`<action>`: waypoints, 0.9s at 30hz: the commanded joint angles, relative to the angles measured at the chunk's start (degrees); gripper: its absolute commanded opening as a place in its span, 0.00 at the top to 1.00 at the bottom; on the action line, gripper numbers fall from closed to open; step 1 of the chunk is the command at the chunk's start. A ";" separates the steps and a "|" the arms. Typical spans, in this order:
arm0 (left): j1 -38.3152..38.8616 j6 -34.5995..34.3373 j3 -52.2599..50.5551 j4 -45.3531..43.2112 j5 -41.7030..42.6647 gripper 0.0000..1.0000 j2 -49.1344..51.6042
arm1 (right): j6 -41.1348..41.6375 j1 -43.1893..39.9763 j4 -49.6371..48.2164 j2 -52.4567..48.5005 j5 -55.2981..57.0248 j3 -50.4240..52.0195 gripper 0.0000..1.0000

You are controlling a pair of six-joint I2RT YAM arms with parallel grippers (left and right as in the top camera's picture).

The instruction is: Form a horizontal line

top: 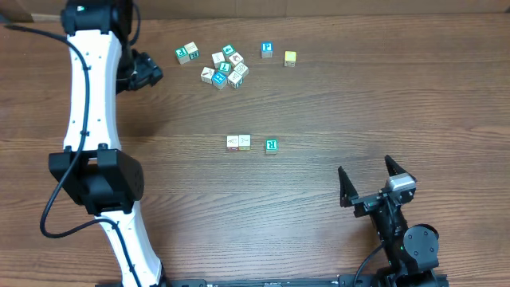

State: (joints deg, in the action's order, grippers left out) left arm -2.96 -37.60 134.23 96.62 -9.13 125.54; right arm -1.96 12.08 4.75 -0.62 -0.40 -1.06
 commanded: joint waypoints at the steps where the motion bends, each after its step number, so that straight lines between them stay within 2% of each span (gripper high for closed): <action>1: -0.15 0.81 -0.04 0.20 3.10 0.01 0.37 | -1.14 -0.20 -0.13 0.46 2.86 0.59 0.00; 4: -0.04 0.79 -0.04 0.17 6.34 0.00 0.37 | -1.14 -0.20 -0.15 0.46 2.91 0.59 0.00; 9: 0.02 0.79 -0.04 0.17 6.19 0.00 0.37 | 0.37 -0.20 -0.33 0.46 1.77 0.59 0.00; 13: 0.02 0.79 -0.04 0.17 6.19 0.00 0.37 | 12.96 -0.20 -0.13 0.46 1.09 0.59 0.00; 17: 0.02 0.79 -0.04 0.17 6.19 0.00 0.37 | 20.76 -0.20 1.11 0.39 0.50 -0.11 0.00; 19: 0.02 0.79 -0.04 0.17 6.19 0.00 0.37 | 24.28 -0.22 3.61 0.33 0.59 -2.08 0.00; 22: 0.02 0.79 -0.04 0.17 6.19 0.00 0.37 | 24.55 -0.22 9.27 -0.42 1.60 -7.54 0.00; 27: 0.02 0.79 -0.04 0.17 6.19 0.01 0.37 | 24.68 -0.22 18.67 -6.91 3.91 -21.97 0.00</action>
State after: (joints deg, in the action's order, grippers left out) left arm -3.09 -37.45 134.23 96.66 -3.36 125.54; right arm 20.58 12.08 21.19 -3.75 1.10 -12.82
